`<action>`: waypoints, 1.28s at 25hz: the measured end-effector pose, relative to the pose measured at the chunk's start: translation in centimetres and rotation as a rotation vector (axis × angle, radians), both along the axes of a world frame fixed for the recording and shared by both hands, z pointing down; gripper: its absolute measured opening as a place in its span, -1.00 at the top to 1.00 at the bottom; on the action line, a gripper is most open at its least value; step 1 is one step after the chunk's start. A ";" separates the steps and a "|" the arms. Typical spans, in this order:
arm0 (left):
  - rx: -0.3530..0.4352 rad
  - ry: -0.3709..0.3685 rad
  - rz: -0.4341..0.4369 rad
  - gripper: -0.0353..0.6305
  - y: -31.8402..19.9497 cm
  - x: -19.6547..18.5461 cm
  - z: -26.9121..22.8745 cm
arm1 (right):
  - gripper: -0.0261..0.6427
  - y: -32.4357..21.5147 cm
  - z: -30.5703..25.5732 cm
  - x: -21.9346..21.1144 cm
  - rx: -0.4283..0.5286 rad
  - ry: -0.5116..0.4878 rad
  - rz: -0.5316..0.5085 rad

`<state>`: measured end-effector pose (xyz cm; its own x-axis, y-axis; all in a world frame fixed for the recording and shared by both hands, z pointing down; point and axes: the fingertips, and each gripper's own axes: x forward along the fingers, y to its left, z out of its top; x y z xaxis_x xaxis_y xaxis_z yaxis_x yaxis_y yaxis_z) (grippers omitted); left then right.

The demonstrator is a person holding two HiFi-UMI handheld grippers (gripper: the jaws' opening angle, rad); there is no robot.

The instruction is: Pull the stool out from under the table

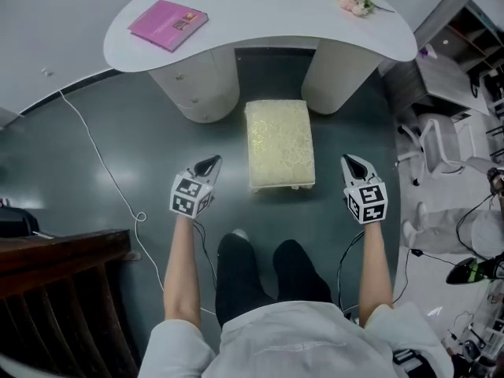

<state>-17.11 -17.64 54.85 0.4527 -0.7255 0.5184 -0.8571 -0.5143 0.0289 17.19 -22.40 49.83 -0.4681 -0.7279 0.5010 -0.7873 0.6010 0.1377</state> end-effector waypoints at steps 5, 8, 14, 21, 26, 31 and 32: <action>0.056 -0.025 -0.077 0.83 1.1 1.9 -11.9 | 0.88 1.7 -11.8 -2.6 0.052 -0.004 -0.063; 0.093 -0.024 -0.094 0.83 2.5 3.5 -19.0 | 0.88 3.5 -18.0 -3.7 0.083 0.009 -0.117; 0.197 -0.039 -0.115 0.83 5.6 6.5 -30.4 | 0.88 6.7 -28.3 -3.4 0.182 0.018 -0.182; 0.314 -0.075 -0.114 0.83 9.6 10.7 -39.8 | 0.88 10.1 -37.2 -0.8 0.297 -0.009 -0.182; 0.395 -0.087 -0.088 0.83 12.5 13.8 -45.0 | 0.88 13.7 -42.3 -0.2 0.370 -0.019 -0.215; 0.487 -0.104 -0.073 0.83 15.0 16.6 -49.1 | 0.88 16.4 -46.4 0.8 0.436 -0.034 -0.226; 0.506 -0.107 -0.077 0.83 15.6 17.0 -49.8 | 0.88 17.0 -47.0 0.9 0.451 -0.033 -0.229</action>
<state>-0.15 -2.08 5.04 0.3524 -0.9261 0.1348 -0.8774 -0.3770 -0.2966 18.08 -5.44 2.87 -0.6513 -0.7453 0.1427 -0.6505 0.6452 0.4008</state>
